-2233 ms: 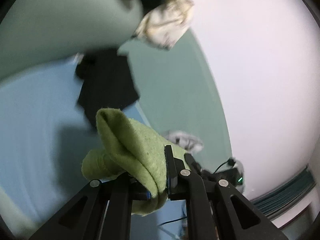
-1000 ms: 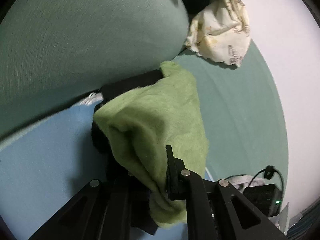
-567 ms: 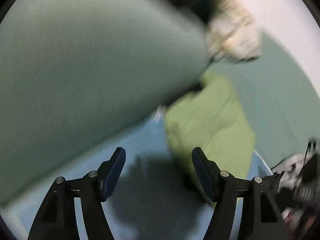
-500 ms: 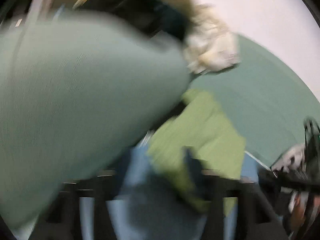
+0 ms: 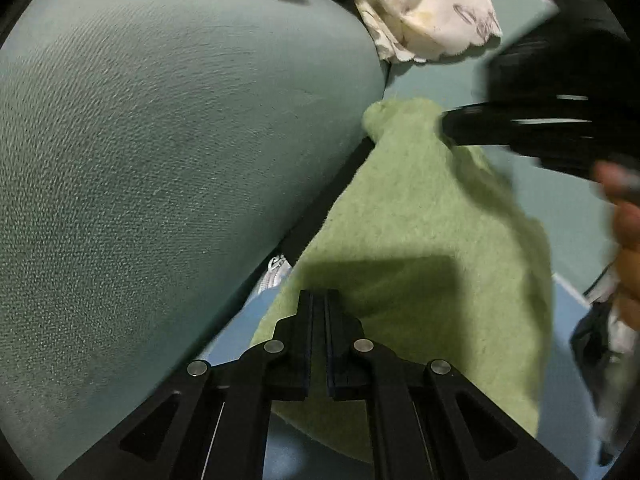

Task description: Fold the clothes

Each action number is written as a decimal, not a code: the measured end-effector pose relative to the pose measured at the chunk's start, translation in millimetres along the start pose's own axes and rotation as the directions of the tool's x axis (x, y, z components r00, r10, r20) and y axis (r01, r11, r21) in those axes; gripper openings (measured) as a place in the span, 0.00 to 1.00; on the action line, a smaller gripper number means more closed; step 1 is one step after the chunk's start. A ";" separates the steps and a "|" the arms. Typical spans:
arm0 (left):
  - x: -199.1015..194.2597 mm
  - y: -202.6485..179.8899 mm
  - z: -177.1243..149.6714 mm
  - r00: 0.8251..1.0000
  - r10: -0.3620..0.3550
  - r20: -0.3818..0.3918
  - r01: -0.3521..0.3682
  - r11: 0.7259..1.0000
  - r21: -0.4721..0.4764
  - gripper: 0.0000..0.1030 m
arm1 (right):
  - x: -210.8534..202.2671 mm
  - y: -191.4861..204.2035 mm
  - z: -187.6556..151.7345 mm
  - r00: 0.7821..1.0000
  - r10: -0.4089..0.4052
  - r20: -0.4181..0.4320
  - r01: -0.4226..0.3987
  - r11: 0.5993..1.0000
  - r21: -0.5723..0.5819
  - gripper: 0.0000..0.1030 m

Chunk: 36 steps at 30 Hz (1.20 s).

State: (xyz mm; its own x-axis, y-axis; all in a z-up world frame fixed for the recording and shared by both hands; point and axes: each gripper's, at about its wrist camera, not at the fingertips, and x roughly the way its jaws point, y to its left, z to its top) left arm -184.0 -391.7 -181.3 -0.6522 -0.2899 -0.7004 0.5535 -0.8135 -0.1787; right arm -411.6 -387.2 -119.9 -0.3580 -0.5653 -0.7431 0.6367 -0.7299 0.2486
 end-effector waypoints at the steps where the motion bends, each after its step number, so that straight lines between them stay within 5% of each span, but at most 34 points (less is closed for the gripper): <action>1: -0.6 3.5 -0.9 1.000 -0.018 -0.003 0.017 1.000 -0.012 0.05 | 11.4 3.5 4.4 0.999 -0.032 0.003 0.032 0.999 0.013 0.07; 5: 6.7 15.1 -7.4 1.000 0.002 -0.028 -0.003 0.999 -0.042 0.05 | 57.2 -12.6 4.5 0.974 -0.215 -0.075 0.220 0.973 0.062 0.04; 10: -4.9 35.4 -14.5 0.995 -0.094 -0.019 0.091 0.988 -0.128 0.05 | 3.0 -34.7 6.6 0.994 -0.106 0.020 0.104 0.991 0.083 0.06; 13: -34.7 32.3 -10.0 0.990 -0.142 0.026 0.144 0.983 -0.110 0.05 | -40.4 -20.5 7.2 0.978 -0.204 -0.041 0.201 0.977 -0.074 0.09; 17: -21.7 25.4 -13.9 0.980 -0.181 -0.086 0.176 0.982 -0.062 0.05 | -40.5 3.1 -14.8 0.958 -0.217 -0.187 0.173 0.958 -0.229 0.09; 19: -2.8 34.4 -15.6 0.983 -0.118 -0.143 0.112 0.992 -0.050 0.05 | -22.3 13.9 -20.9 0.952 -0.222 -0.211 0.161 0.949 -0.269 0.09; 23: 7.7 42.3 -20.2 0.985 -0.065 -0.162 0.059 0.997 -0.040 0.05 | 10.9 -3.7 -9.1 0.972 -0.135 -0.192 0.121 0.989 -0.087 0.08; 28: -11.1 39.2 -27.6 0.987 -0.046 -0.152 0.047 0.999 0.003 0.05 | 23.0 -39.7 -10.1 0.968 -0.159 -0.194 0.170 0.985 0.042 0.06; 32: -52.0 12.9 -35.2 0.981 -0.165 -0.102 0.177 0.977 0.122 0.05 | -26.2 -47.6 -15.0 0.949 -0.243 -0.203 0.225 0.969 -0.107 0.11; 36: -10.1 -13.8 -36.6 0.965 -0.160 -0.208 0.199 0.962 0.184 0.05 | -32.2 -62.4 -40.7 0.885 -0.298 -0.357 0.229 0.948 -0.222 0.10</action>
State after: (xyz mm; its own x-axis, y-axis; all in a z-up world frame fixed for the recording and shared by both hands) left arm -166.1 -359.1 -197.1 -0.6102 -0.0446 -0.7910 0.3074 -0.9335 -0.1845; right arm -412.0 -307.8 -136.8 -0.2631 -0.1460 -0.9536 0.6730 -0.7360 -0.0730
